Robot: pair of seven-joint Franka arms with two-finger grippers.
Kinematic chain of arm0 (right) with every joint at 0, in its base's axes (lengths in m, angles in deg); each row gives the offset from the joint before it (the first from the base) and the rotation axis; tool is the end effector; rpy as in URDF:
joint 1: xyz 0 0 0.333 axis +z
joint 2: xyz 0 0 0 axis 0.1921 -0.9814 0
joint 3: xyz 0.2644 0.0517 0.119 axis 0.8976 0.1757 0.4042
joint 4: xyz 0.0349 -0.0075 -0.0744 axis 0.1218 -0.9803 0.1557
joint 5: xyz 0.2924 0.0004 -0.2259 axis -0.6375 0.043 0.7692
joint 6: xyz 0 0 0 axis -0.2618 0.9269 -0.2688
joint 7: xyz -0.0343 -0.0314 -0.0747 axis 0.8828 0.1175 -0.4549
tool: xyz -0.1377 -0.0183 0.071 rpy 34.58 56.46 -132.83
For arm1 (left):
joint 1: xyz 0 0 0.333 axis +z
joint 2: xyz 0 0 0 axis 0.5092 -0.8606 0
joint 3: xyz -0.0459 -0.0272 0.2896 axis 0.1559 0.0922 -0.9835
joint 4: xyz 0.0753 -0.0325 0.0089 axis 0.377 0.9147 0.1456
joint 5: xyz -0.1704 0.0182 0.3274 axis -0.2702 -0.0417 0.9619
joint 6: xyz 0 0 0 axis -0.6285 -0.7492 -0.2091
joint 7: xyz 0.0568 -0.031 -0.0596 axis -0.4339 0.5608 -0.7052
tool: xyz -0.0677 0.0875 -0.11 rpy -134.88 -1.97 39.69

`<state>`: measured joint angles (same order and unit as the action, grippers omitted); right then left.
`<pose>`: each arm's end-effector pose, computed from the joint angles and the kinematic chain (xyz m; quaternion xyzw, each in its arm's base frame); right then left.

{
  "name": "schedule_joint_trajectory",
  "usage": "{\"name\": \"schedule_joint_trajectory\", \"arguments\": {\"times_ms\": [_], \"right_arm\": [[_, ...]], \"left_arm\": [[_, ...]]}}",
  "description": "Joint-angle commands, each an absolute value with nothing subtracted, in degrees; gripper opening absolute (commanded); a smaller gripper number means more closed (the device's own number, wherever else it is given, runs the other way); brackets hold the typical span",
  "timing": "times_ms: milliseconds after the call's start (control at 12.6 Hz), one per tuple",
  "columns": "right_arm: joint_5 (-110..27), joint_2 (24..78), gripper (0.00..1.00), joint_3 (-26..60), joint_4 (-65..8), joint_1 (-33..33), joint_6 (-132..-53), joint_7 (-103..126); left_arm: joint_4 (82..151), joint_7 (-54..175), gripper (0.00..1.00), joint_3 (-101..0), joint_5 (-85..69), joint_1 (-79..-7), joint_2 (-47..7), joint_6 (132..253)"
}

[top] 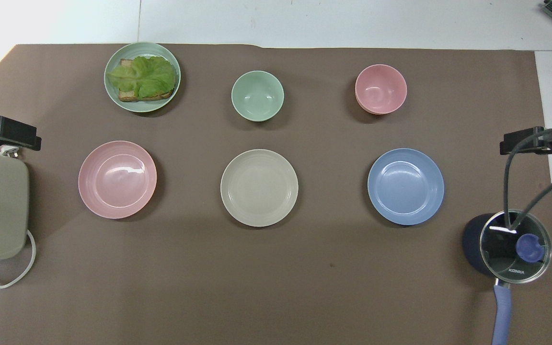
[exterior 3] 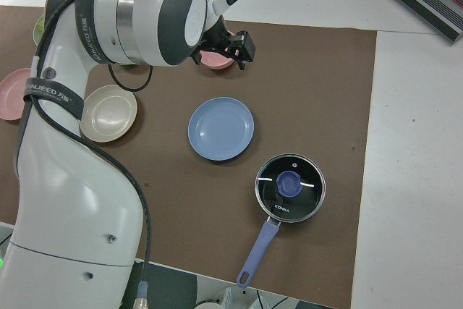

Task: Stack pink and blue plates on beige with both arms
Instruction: 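Move the left gripper toward the pink plate's near rim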

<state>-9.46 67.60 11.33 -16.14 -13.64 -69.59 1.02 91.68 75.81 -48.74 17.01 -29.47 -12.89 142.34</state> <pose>0.5348 -0.0131 0.5633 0.9988 -0.0263 0.0386 0.0115 0.5403 -0.0349 0.5718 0.9994 -0.0331 0.0107 0.0081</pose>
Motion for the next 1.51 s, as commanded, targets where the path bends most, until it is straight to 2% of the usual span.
{"name": "schedule_joint_trajectory", "arguments": {"times_ms": [0, 317, 555, 951, 1189, 1268, 1348, 1427], "right_arm": [[-9.98, 67.30, 1.00, 11.38, -15.32, -13.80, -68.87, 1.03], [-9.98, 67.30, 1.00, 11.29, -15.32, -14.06, -68.96, 1.20], [-9.98, 67.30, 1.00, 11.29, -15.32, -14.15, -68.96, 1.20], [-9.98, 67.48, 1.00, 11.29, -15.67, -14.33, -68.96, 1.29], [-9.98, 67.48, 1.00, 11.29, -15.67, -14.41, -68.96, 1.38], [-9.98, 67.48, 1.00, 11.29, -15.75, -14.41, -68.96, 1.38], [-9.98, 67.48, 1.00, 11.29, -15.67, -14.41, -68.96, 1.38], [-9.98, 67.48, 1.00, 11.29, -15.67, -14.41, -68.96, 1.47]], "left_arm": [[97.41, 75.37, 1.00, -48.64, 17.61, -29.03, -11.41, 143.52], [111.13, 75.90, 1.00, -48.73, 17.61, -25.17, -10.88, 155.72], [118.79, 75.90, 1.00, -48.73, 17.70, -23.68, -12.62, 165.39], [126.62, 75.55, 1.00, -48.73, 17.70, -22.18, -19.74, 179.20], [128.39, 75.46, 1.00, -48.73, 17.70, -22.08, -20.72, 179.32], [128.39, 75.46, 0.67, -48.81, 17.70, -22.35, -20.63, 178.61], [128.30, 75.55, 0.13, -48.73, 17.70, -22.18, -20.63, 177.91], [128.12, 75.55, 0.00, -48.81, 17.70, -22.09, -20.63, 177.29]]}}
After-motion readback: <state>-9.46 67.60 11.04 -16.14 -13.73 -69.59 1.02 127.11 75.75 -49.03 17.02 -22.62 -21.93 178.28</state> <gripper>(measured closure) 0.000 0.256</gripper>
